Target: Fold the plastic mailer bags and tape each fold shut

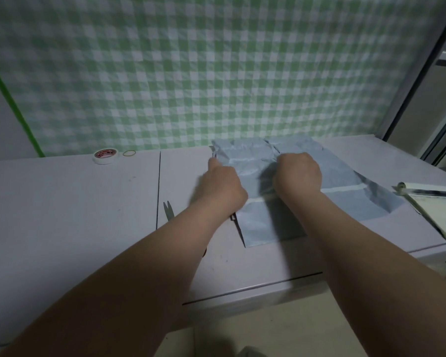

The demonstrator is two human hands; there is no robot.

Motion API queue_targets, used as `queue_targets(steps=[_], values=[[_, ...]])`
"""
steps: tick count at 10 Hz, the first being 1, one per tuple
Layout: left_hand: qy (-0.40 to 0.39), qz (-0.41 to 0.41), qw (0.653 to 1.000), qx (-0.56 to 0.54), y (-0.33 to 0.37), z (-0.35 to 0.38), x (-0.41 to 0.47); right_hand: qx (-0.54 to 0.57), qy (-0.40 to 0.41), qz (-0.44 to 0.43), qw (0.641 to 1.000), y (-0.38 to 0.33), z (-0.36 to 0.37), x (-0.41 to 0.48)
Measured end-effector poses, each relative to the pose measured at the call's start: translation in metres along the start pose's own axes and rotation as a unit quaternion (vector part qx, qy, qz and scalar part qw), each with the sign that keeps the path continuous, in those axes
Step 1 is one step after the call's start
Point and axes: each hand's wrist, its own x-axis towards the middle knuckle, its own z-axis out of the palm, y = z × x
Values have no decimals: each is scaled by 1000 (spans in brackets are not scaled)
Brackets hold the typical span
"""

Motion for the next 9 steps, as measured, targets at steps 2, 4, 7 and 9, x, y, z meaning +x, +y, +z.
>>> queue_targets(steps=[2,4,7,9], values=[[-130,96,971,177,-13,12,-4,94,-98,-50,989,-10,32,-7],[-152,112,964,186,-21,13,4,110,-125,-55,985,-9,43,-8],[-127,109,950,264,-16,7,-4,84,-118,-47,988,-8,43,-13],[-121,99,961,228,-20,-14,-16,67,-113,-67,989,-21,23,-14]])
